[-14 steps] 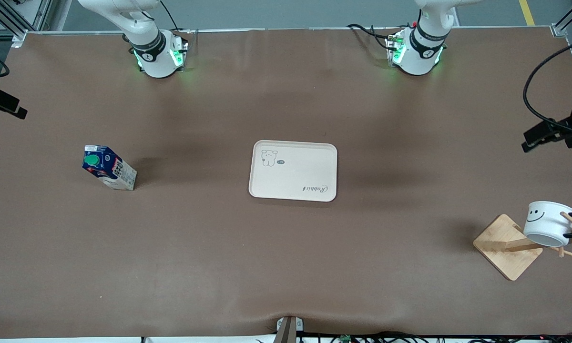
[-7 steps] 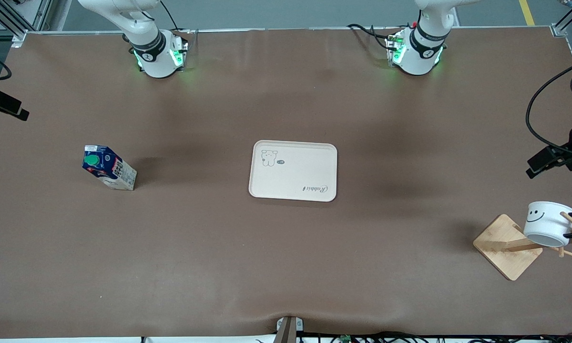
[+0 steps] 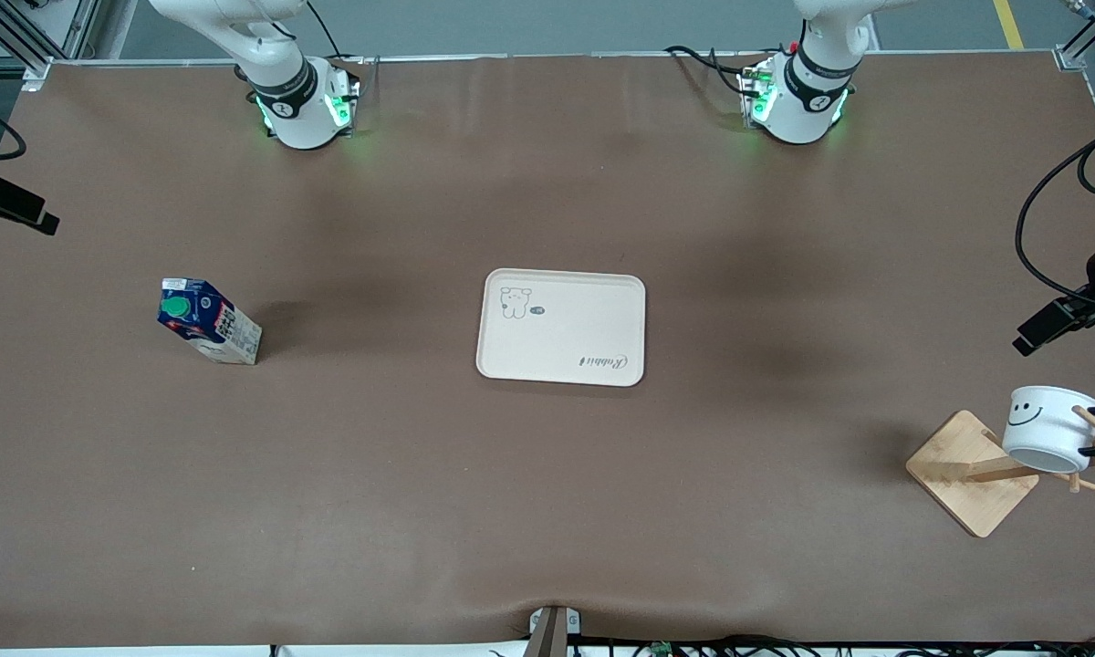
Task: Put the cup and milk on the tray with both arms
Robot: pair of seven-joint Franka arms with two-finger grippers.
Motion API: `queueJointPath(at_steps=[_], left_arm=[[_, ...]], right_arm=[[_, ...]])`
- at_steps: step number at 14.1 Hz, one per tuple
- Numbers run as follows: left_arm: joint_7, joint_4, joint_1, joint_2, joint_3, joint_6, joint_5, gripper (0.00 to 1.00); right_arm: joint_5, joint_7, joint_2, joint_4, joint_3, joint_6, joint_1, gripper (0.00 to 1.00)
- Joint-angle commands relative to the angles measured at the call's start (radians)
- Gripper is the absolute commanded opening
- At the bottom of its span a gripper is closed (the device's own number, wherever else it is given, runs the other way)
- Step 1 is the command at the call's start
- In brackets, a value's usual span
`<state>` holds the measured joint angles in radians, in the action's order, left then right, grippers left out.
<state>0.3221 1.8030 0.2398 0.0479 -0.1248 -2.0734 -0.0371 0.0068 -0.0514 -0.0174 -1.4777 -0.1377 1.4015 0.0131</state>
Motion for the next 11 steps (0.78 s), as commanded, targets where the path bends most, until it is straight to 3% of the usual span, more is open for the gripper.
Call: queueJointPath(at_steps=[1,11], left_arm=[[0.041,0.081,0.015,-0.065,-0.006,-0.037,0.017,1.00],[0.149,0.194,0.053,-0.143,-0.007,-0.131,0.048,1.00]], right_arm=[[-0.008,-0.015,-0.013,0.024,0.001,-0.006,0.002,1.00],[-0.010,-0.016,-0.021,0.024,0.001,-0.002,0.007,1.00]])
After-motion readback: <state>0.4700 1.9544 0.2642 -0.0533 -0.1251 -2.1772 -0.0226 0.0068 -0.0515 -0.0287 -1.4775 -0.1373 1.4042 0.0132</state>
